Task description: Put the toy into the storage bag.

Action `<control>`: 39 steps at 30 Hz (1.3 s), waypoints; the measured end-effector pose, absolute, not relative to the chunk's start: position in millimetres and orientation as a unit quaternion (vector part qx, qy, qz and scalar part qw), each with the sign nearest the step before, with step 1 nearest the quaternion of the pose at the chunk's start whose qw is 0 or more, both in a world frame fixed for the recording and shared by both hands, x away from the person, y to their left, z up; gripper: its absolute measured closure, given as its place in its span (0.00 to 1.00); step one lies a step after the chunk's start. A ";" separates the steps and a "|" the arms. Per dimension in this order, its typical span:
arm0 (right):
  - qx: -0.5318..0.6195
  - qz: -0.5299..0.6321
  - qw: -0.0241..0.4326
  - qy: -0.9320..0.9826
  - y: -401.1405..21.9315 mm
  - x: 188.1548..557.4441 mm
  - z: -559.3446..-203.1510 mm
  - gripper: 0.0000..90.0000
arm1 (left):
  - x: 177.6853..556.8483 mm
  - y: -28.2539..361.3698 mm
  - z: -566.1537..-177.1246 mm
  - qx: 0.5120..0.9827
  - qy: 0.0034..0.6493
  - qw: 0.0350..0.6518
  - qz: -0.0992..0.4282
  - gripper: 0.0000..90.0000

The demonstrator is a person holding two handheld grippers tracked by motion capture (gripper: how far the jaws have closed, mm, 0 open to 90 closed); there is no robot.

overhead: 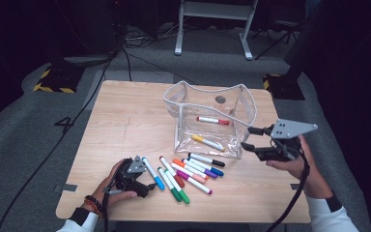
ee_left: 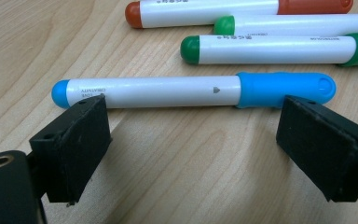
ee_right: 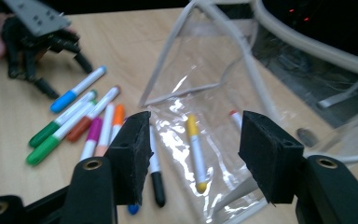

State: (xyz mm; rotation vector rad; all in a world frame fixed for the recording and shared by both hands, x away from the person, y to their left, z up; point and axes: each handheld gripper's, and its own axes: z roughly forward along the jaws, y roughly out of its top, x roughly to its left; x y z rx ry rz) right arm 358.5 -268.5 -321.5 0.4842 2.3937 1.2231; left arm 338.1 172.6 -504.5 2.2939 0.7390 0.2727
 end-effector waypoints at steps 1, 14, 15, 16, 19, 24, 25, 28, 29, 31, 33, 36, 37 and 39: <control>0.170 0.435 0.201 0.861 -267.8 355.0 -329.0 0.49 | 338.1 172.6 -504.5 0.886 0.286 0.350 0.105 0.11; 0.159 0.391 0.149 0.894 -242.6 351.7 -419.6 0.64 | 338.1 172.6 -504.5 0.886 0.286 0.351 0.105 0.11; 0.159 0.388 0.143 0.897 -240.7 354.4 -424.3 0.64 | 338.1 172.6 -504.5 0.886 0.286 0.351 0.105 0.11; 0.159 0.379 0.142 0.900 -237.2 359.0 -432.4 0.65 | 338.1 172.6 -504.5 0.886 0.286 0.351 0.105 0.11; 0.162 0.369 0.129 0.906 -230.6 370.3 -449.0 0.66 | 338.1 172.6 -504.5 0.886 0.286 0.350 0.105 0.11; 0.170 0.348 0.140 0.911 -219.0 384.9 -468.4 0.66 | 338.1 172.6 -504.5 0.886 0.286 0.351 0.105 0.11; 0.173 0.348 0.137 0.911 -217.4 387.0 -471.0 0.66 | 338.1 172.6 -504.5 0.886 0.286 0.350 0.105 0.11; 0.181 0.345 0.141 0.910 -213.2 391.9 -477.4 0.65 | 338.1 172.6 -504.5 0.886 0.286 0.351 0.105 0.11; 0.182 0.342 0.142 0.911 -212.5 393.3 -479.2 0.65 | 338.1 172.6 -504.5 0.886 0.286 0.351 0.105 0.11; 0.187 0.334 0.144 0.912 -211.1 395.9 -483.4 0.64 | 338.1 172.6 -504.5 0.886 0.286 0.350 0.105 0.11; 0.190 0.331 0.133 0.915 -210.9 398.2 -487.3 0.64 | 338.1 172.6 -504.5 0.886 0.286 0.351 0.105 0.11; 0.199 0.343 0.115 0.911 -213.1 401.7 -489.6 0.66 | 338.1 172.6 -504.5 0.886 0.286 0.351 0.105 0.11; 0.199 0.345 0.109 0.911 -214.0 402.9 -489.8 0.67 | 338.1 172.6 -504.5 0.886 0.286 0.351 0.105 0.11; 0.201 0.354 0.093 0.908 -216.6 404.9 -491.1 0.72 | 338.1 172.6 -504.5 0.886 0.286 0.351 0.105 0.11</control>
